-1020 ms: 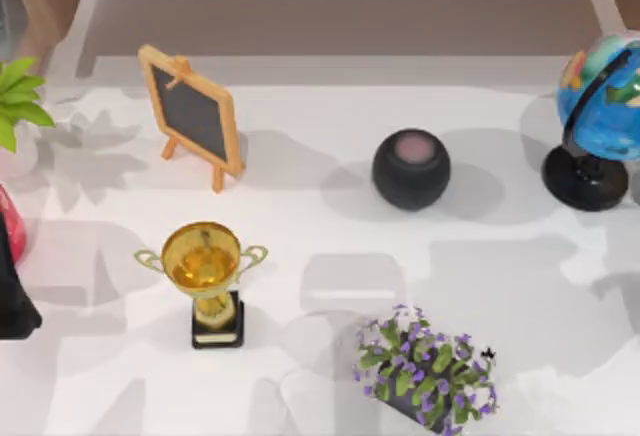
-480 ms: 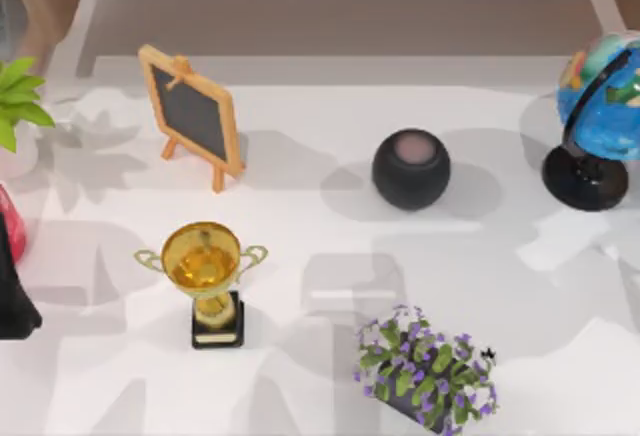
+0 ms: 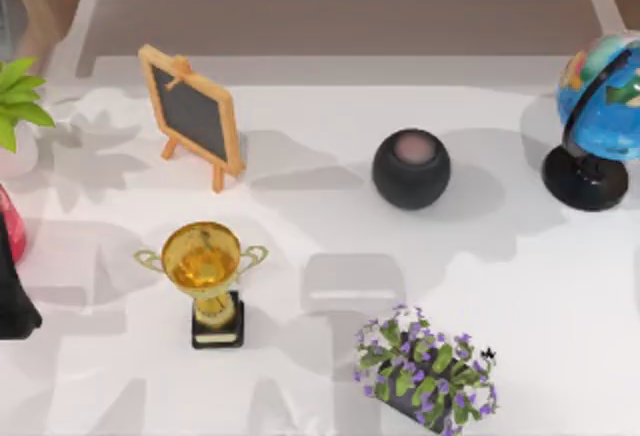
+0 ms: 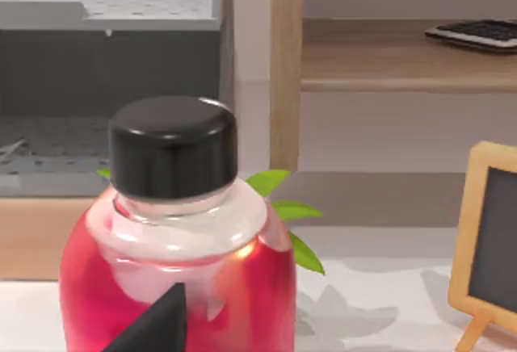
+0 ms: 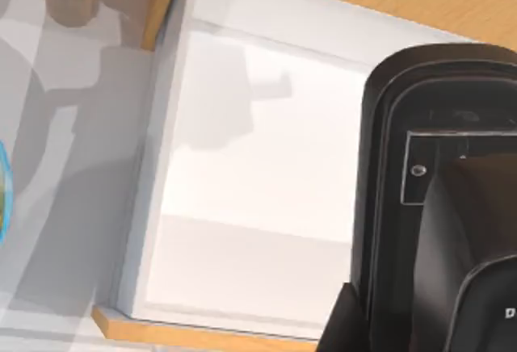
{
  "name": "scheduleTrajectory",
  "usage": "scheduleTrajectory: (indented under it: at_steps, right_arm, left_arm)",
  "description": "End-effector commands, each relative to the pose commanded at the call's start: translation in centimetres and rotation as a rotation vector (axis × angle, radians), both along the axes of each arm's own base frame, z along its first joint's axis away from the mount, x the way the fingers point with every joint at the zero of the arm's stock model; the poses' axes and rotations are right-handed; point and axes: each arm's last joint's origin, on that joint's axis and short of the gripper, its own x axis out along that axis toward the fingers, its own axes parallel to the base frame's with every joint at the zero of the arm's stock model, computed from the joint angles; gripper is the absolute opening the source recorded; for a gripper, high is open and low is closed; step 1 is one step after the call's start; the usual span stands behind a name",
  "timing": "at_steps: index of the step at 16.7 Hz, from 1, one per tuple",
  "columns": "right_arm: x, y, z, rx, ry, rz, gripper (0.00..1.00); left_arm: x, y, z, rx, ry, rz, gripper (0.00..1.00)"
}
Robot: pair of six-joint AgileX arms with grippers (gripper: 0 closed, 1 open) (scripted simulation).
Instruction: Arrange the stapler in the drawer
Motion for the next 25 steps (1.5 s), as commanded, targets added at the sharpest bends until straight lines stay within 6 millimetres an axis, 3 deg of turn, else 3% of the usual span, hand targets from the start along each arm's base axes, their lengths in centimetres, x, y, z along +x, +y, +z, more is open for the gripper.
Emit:
scheduleTrajectory:
  at_steps: [3,5,7,9,12,15,19,22,25]
  right_arm:
    - [1.0,-2.6,4.2,-0.043,-0.136,-0.072,0.00]
    - [2.2,-4.3,5.0,-0.049,-0.167,-0.110,0.00]
    - [3.9,-5.9,4.2,-0.036,-0.152,-0.141,0.00]
    - [6.0,-7.5,1.8,-0.004,-0.095,-0.165,0.00]
    - [8.9,-9.3,-3.4,0.068,0.055,-0.189,0.00]
    - [11.1,-10.2,-10.0,0.154,0.252,-0.205,0.00]
    - [13.0,-9.9,-19.0,0.250,0.510,-0.205,0.00]
    - [13.2,-9.9,-21.9,0.277,0.596,-0.218,0.00]
    - [13.2,-10.0,-22.2,0.280,0.603,-0.222,0.00]
  left_arm:
    - [0.0,0.0,0.0,0.000,0.000,0.000,1.00]
    - [0.0,0.0,0.0,0.000,0.000,0.000,1.00]
    - [0.0,0.0,0.0,0.000,0.000,0.000,1.00]
    - [0.0,0.0,0.0,0.000,0.000,0.000,1.00]
    - [0.0,0.0,0.0,0.000,0.000,0.000,1.00]
    - [0.0,0.0,0.0,0.000,0.000,0.000,1.00]
    - [0.0,0.0,0.0,0.000,0.000,0.000,1.00]
    - [0.0,0.0,0.0,0.000,0.000,0.000,1.00]
    - [0.0,0.0,0.0,0.000,0.000,0.000,1.00]
